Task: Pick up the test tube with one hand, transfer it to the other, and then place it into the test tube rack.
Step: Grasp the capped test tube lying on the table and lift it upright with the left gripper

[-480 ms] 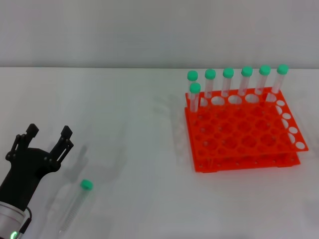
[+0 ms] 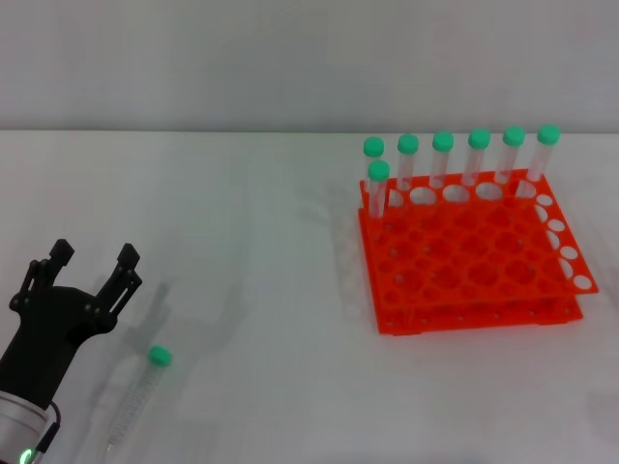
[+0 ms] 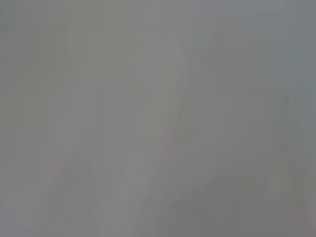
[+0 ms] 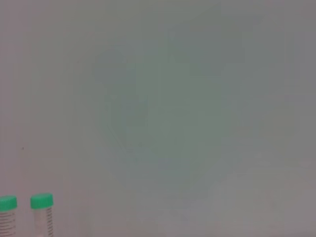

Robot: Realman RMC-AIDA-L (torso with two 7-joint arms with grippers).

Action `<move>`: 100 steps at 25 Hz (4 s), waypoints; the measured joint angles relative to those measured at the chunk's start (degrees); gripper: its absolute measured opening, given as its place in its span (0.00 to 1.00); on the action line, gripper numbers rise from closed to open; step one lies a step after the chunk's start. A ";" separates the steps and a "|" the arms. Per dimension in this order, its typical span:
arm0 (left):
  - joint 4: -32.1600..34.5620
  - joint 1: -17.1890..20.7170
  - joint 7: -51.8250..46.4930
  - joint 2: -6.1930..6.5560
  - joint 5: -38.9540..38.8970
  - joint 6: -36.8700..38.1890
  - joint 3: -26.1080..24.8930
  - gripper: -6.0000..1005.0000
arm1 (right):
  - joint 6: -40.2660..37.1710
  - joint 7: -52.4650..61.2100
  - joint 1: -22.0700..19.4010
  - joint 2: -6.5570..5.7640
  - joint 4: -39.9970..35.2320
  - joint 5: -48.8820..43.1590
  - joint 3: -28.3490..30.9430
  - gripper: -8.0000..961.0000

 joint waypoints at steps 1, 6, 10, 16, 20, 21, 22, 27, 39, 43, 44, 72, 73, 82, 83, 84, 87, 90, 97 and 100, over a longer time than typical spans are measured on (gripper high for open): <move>-0.01 -0.01 0.00 0.00 0.00 0.03 -0.02 0.88 | 0.01 0.03 -0.02 0.00 0.00 0.00 0.00 0.90; 0.10 -0.36 -0.48 0.05 -0.17 0.11 -0.11 0.88 | 0.05 0.24 -0.18 0.01 0.11 -0.02 -0.01 0.90; 1.49 -0.90 -5.77 0.44 -1.37 1.39 -0.18 0.88 | 0.05 0.25 -0.19 0.01 0.27 -0.03 0.12 0.90; -0.91 -5.95 -25.65 4.65 1.47 3.35 -0.76 0.88 | 0.05 0.03 -0.18 -0.04 0.45 -0.02 0.31 0.90; -10.54 -12.70 -46.17 9.12 9.08 7.77 -0.93 0.88 | -0.06 -0.05 -0.09 -0.06 0.22 -0.16 0.18 0.90; -15.20 -15.41 -51.51 9.94 11.14 10.21 -0.80 0.88 | -0.10 -0.05 -0.06 -0.07 0.16 -0.22 0.15 0.90; -18.98 -17.14 -55.02 10.29 12.62 12.10 -0.48 0.88 | -0.13 -0.05 0.00 -0.10 0.11 -0.27 0.13 0.90; -40.14 -27.18 -72.39 12.13 19.00 21.93 8.89 0.88 | -0.01 -0.11 0.64 -0.18 -0.02 -0.36 0.05 0.90; -59.59 -43.11 -100.48 13.12 46.84 29.44 32.91 0.88 | 0.28 -1.16 1.56 -0.34 -0.02 -0.37 0.22 0.90; -61.23 -48.02 -105.95 12.45 60.51 30.07 33.03 0.88 | 0.97 -2.24 2.20 -0.26 -0.11 -0.36 0.13 0.90; -61.36 -49.03 -107.10 12.21 63.06 30.36 33.07 0.88 | 1.46 -2.40 2.41 -0.25 -0.13 -0.39 0.11 0.90; -42.30 -60.00 -127.72 5.92 90.53 17.91 33.32 0.87 | 4.71 -4.47 4.59 0.11 -0.94 -0.04 0.01 0.90; -42.24 -60.14 -127.84 5.60 90.94 17.56 33.32 0.86 | 4.71 -4.45 4.67 0.11 -0.94 -0.04 0.04 0.90; -38.35 -61.73 -128.53 4.71 91.86 14.90 33.32 0.76 | 4.85 -4.14 4.82 0.10 -0.94 -0.01 0.01 0.90; -37.83 -61.85 -128.75 4.70 91.92 14.76 33.32 0.73 | 4.86 -4.13 4.82 0.10 -0.93 -0.01 0.04 0.90; -37.39 -61.90 -128.97 4.70 91.94 14.67 33.32 0.70 | 4.87 -4.12 4.82 0.10 -0.93 -0.01 0.08 0.90; -36.50 -61.95 -129.51 4.51 92.04 14.56 33.32 0.64 | 4.88 -4.11 4.83 0.10 -0.93 -0.01 0.21 0.90; -36.38 -61.96 -130.05 3.86 92.80 14.39 33.32 0.61 | 4.88 -4.10 4.83 0.10 -0.93 -0.01 0.25 0.90; -36.22 -62.15 -130.74 2.80 93.58 13.96 33.31 0.60 | 4.88 -4.14 4.67 0.10 -0.93 -0.01 0.24 0.90; -35.32 -62.15 -131.15 2.54 94.04 13.36 33.31 0.59 | 4.88 -4.27 4.51 0.10 -0.93 -0.02 0.24 0.90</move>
